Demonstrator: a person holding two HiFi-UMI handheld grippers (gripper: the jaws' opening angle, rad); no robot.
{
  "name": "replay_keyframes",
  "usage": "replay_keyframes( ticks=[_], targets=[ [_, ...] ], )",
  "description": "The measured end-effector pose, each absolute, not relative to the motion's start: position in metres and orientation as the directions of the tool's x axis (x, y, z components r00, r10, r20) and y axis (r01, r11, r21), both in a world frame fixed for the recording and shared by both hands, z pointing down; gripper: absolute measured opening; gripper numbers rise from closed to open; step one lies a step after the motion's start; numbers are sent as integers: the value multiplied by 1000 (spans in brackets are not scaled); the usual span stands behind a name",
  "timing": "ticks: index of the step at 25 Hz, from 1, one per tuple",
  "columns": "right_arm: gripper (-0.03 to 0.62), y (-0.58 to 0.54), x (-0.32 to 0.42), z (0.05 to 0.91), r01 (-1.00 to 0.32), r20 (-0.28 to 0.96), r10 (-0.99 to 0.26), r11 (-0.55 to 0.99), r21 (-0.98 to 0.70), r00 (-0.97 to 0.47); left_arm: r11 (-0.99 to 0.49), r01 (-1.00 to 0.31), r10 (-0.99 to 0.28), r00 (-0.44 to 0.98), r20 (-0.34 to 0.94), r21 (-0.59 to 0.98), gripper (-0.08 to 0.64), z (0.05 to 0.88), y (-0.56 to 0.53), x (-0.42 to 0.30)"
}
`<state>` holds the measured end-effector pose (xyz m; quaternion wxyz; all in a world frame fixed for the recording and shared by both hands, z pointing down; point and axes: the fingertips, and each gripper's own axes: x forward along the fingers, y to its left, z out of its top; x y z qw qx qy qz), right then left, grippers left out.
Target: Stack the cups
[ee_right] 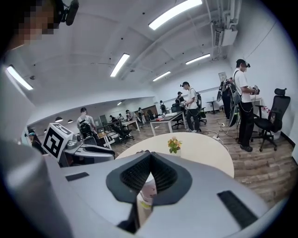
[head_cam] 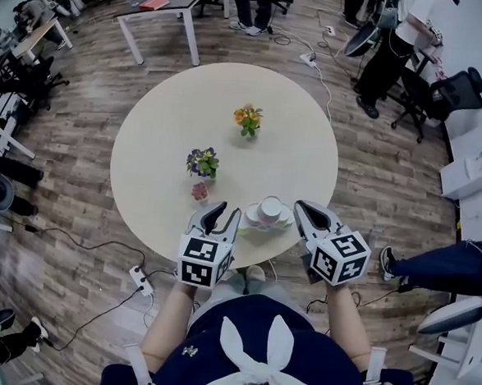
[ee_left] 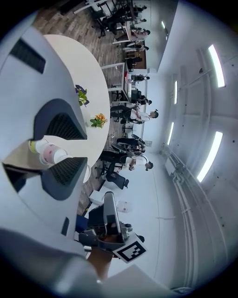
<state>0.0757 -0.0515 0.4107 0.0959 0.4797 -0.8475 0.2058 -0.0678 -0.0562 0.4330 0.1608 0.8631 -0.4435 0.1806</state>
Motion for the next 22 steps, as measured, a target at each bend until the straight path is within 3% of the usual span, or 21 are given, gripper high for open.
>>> replay_keyframes(
  ticks=[7, 13, 22],
  targets=[
    [6, -39, 78, 429, -874, 388, -784, 427, -231, -485, -517, -837, -723, 538, 433, 178, 38, 435, -53, -62],
    [5, -30, 78, 446, -900, 439, -786, 391, -192, -435, -517, -841, -722, 527, 449, 156, 31, 446, -47, -52],
    [3, -20, 66, 455, -877, 459, -749, 437, -199, -477, -554, -814, -675, 561, 480, 173, 31, 460, -38, -32]
  ],
)
